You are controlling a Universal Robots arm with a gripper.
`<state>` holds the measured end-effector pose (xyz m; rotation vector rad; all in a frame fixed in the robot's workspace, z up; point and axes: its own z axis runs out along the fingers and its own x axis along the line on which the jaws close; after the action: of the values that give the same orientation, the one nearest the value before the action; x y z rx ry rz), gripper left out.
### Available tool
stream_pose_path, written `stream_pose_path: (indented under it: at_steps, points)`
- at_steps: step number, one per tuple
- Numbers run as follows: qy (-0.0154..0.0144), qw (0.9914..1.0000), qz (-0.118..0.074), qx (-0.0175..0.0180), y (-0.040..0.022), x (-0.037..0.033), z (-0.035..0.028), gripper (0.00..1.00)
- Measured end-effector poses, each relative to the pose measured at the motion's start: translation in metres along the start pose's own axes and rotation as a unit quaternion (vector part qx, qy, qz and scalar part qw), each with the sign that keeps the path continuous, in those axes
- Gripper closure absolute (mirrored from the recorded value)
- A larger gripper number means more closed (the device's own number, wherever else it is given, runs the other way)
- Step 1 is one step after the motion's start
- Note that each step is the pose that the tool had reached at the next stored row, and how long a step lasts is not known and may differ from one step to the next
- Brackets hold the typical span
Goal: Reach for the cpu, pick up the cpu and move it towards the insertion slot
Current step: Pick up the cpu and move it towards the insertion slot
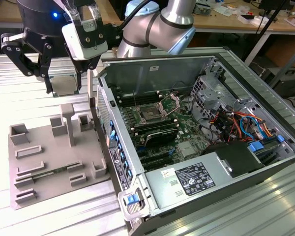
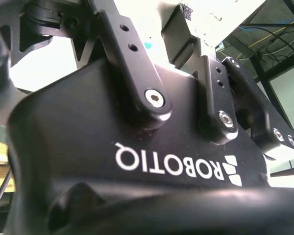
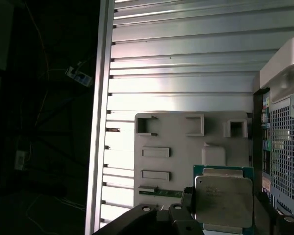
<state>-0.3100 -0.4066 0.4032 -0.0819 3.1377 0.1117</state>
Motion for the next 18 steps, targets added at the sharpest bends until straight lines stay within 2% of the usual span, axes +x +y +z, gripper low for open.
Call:
stream_pose_path:
  at_steps: [18]
  points:
    - [0.0000, 1.00000, 0.000, 0.0000, -0.0008, -0.0157, 0.0000, 0.46]
